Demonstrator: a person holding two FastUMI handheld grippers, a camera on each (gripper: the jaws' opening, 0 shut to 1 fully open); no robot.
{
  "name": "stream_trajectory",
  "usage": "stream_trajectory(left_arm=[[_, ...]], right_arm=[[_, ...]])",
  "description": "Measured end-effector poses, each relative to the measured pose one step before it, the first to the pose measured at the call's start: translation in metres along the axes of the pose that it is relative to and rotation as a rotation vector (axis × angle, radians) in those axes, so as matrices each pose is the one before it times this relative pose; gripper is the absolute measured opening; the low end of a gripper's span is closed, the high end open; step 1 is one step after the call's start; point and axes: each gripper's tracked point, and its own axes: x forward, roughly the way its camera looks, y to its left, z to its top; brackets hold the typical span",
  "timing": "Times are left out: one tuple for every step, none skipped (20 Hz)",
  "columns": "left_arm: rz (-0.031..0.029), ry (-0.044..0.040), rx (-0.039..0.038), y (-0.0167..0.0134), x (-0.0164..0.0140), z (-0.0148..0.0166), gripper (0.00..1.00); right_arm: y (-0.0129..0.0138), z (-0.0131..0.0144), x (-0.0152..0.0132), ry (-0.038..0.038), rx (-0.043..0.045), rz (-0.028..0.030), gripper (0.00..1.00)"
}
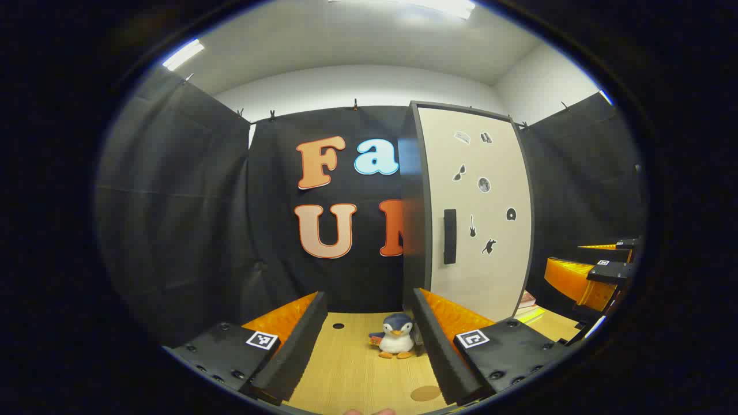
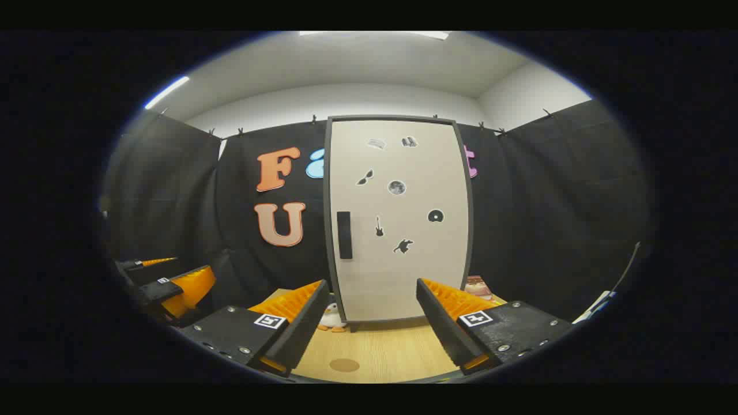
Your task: Open the cabinet door with the right hand, grasp the bottle in the cabinet with the left hand and place it on the coaster, then close the cabinet door with the right hand.
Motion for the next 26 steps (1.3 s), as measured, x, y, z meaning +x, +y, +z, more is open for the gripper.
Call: stream_trajectory(left_arm=[[0.00003,0.00442,-0.00499,0.00114,0.00180,-0.00137,0.96],[-0.00328,0.00739,-0.00753,-0.00009,0.00194,-0.00142,0.99],[0.00134,0.00401,-0.00587,0.00197,0.00210,-0.00131,0.96],[0.00150,0.00193,-0.00108,0.00076,0.00198,-0.00007,0.99],[0.00359,0.00192,0.00211,0.00162,0.00205,-0.00075,0.96],[0.00524,0.00532,0.00138,0.00143,0.00256,0.00001,0.99],[0.00194,0.00220,-0.00216,0.00074,0.00175,-0.00136,0.96],[-0.00039,-0.00132,-0.00273,0.00003,0.00115,0.00091,0.98],[-0.00058,-0.00141,0.00134,0.00037,0.00027,-0.00047,0.99],[-0.00039,-0.00223,0.00182,-0.00055,0.00103,-0.00015,0.99],[-0.00132,-0.00174,0.00061,-0.00003,0.00191,0.00018,0.99],[0.00083,0.00232,0.00069,0.00035,0.00117,-0.00089,0.96],[-0.00196,0.00305,0.00062,0.00056,0.00268,-0.00191,0.99],[-0.00059,0.00471,-0.00004,0.00011,0.00261,-0.00108,0.99],[-0.00081,0.00199,0.00004,-0.00008,0.00196,-0.00150,0.99],[0.00104,0.00079,0.00162,0.00030,0.00113,0.00056,0.96],[0.00123,-0.00306,0.00058,0.00174,0.00384,-0.00057,0.99],[-0.00172,0.00046,-0.00011,0.00069,0.00215,0.00037,0.99],[-0.00476,0.00334,-0.00283,-0.00027,0.00196,-0.00151,0.99],[-0.00674,0.00000,-0.00479,0.00024,0.00287,0.00101,0.96],[-0.00779,0.00217,-0.00197,0.00068,0.00363,-0.00008,0.96],[-0.00705,-0.00081,-0.00195,0.00204,0.00342,0.00012,0.96],[-0.00691,-0.00002,-0.00165,0.00083,0.00239,0.00012,0.99],[-0.00743,0.00129,-0.00305,0.00253,0.00346,-0.00040,0.99],[-0.00643,0.00328,-0.00413,0.00267,0.00444,-0.00197,0.99],[-0.00709,0.00445,-0.00393,0.00309,0.00372,-0.00147,0.96]], right_arm=[[-0.00204,-0.00031,0.00137,0.00278,0.00138,-0.00591,0.94],[-0.00257,-0.00004,0.00178,0.00061,-0.00198,-0.00702,0.94],[-0.00091,0.00141,0.00186,-0.00320,-0.00014,-0.00351,0.98],[0.00089,0.00006,0.00038,-0.00087,0.00152,0.00233,0.94],[-0.00003,0.00007,0.00066,-0.00111,0.00078,0.00126,0.94],[0.00061,-0.00003,0.00126,-0.00146,-0.00214,0.00134,0.94],[0.00008,-0.00103,0.00226,0.00089,-0.00230,0.00000,0.89],[0.00107,-0.00164,0.00171,0.00481,0.00015,0.00150,0.94],[0.00125,-0.00124,0.00160,0.00269,-0.00155,0.00121,0.94],[0.00012,-0.00129,0.00175,0.00213,-0.00492,-0.00142,0.94],[-0.00003,-0.00026,0.00178,0.00043,-0.00540,-0.00065,0.94],[0.00126,-0.00179,0.00279,0.00364,-0.00147,0.00361,0.93],[0.00119,-0.00112,0.00136,0.00355,0.00284,0.00275,0.93],[0.00049,-0.00044,0.00203,0.00186,0.00328,0.00152,0.94],[-0.00011,-0.00058,0.00165,0.00119,0.00359,-0.00050,0.94],[0.00056,-0.00055,0.00210,0.00224,0.00255,-0.00089,0.94],[0.00057,-0.00014,0.00279,-0.00023,0.00014,-0.00066,0.94],[0.00063,0.00041,0.00259,-0.00039,-0.00301,-0.00110,0.94],[0.00022,0.00041,0.00224,-0.00140,-0.00212,-0.00267,0.94],[0.00058,-0.00015,0.00306,-0.00068,-0.00078,-0.00330,0.94],[0.00143,-0.00042,0.00309,0.00425,0.00228,0.00109,0.94],[0.00135,0.00006,0.00264,-0.00044,0.00426,-0.00254,0.94],[0.00006,0.00225,0.00359,-0.00531,0.00685,-0.00676,0.94],[0.00228,0.00155,0.00354,-0.00683,0.00978,-0.00222,0.94],[0.00262,0.00189,0.00377,-0.00799,0.00903,0.00009,0.94],[0.00332,0.00102,0.00474,-0.00440,0.00147,0.00248,0.94]])
